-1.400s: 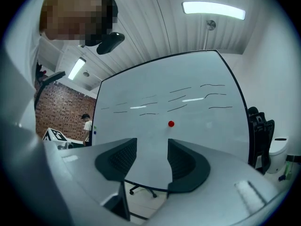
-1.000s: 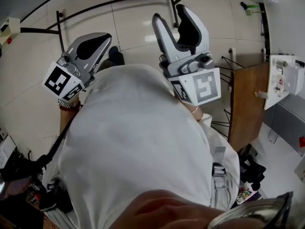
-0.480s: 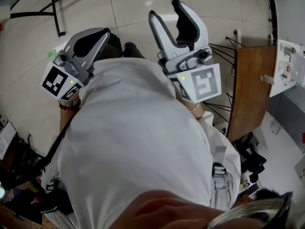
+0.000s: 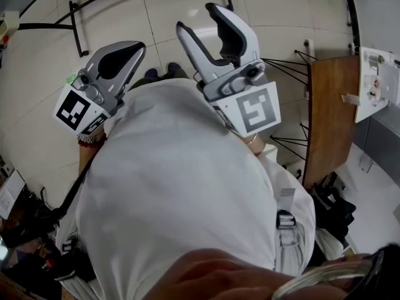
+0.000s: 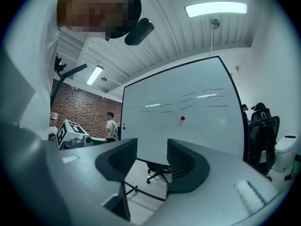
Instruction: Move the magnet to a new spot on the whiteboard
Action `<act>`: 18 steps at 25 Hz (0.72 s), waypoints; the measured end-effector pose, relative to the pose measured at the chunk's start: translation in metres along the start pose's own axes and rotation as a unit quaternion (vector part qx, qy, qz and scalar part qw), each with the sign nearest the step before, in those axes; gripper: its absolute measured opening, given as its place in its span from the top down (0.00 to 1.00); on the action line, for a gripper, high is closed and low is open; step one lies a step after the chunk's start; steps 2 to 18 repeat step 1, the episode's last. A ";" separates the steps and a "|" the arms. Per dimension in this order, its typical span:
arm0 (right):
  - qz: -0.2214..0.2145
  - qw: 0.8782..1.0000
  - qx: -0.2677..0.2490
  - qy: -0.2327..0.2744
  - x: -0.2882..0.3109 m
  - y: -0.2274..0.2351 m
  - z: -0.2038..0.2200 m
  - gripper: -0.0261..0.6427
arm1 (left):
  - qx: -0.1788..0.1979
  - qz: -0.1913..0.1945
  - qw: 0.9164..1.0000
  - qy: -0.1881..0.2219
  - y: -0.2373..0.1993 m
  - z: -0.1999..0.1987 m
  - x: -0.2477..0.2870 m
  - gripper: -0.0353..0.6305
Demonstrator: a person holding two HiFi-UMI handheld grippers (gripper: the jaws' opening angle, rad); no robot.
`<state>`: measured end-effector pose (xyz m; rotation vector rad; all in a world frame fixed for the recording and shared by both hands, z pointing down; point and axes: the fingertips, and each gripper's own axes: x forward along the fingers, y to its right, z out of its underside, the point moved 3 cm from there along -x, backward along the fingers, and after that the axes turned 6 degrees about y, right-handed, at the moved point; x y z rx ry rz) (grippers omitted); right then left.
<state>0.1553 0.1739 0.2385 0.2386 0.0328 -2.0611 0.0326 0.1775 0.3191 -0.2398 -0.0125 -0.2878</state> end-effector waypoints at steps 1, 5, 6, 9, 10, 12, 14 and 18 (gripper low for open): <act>-0.004 1.000 -0.001 0.001 0.000 0.000 -0.001 0.67 | 0.001 0.001 1.000 0.002 0.000 -0.001 0.002 0.94; -0.004 1.000 -0.001 0.001 0.000 0.000 -0.001 0.67 | 0.001 0.001 1.000 0.002 0.000 -0.001 0.002 0.94; -0.004 1.000 -0.001 0.001 0.000 0.000 -0.001 0.67 | 0.001 0.001 1.000 0.002 0.000 -0.001 0.002 0.94; -0.004 1.000 -0.001 0.001 0.000 0.000 -0.001 0.67 | 0.001 0.001 1.000 0.002 0.000 -0.001 0.002 0.94; -0.004 1.000 -0.001 0.001 0.000 0.000 -0.001 0.67 | 0.001 0.001 1.000 0.002 0.000 -0.001 0.002 0.94; -0.004 1.000 -0.001 0.001 0.000 0.000 -0.001 0.67 | 0.001 0.001 1.000 0.002 0.000 -0.001 0.002 0.94; -0.004 1.000 -0.001 0.001 0.000 0.000 -0.001 0.67 | 0.001 0.001 1.000 0.002 0.000 -0.001 0.002 0.94; -0.004 1.000 -0.001 0.001 0.000 0.000 -0.001 0.67 | 0.001 0.001 1.000 0.002 0.000 -0.001 0.002 0.94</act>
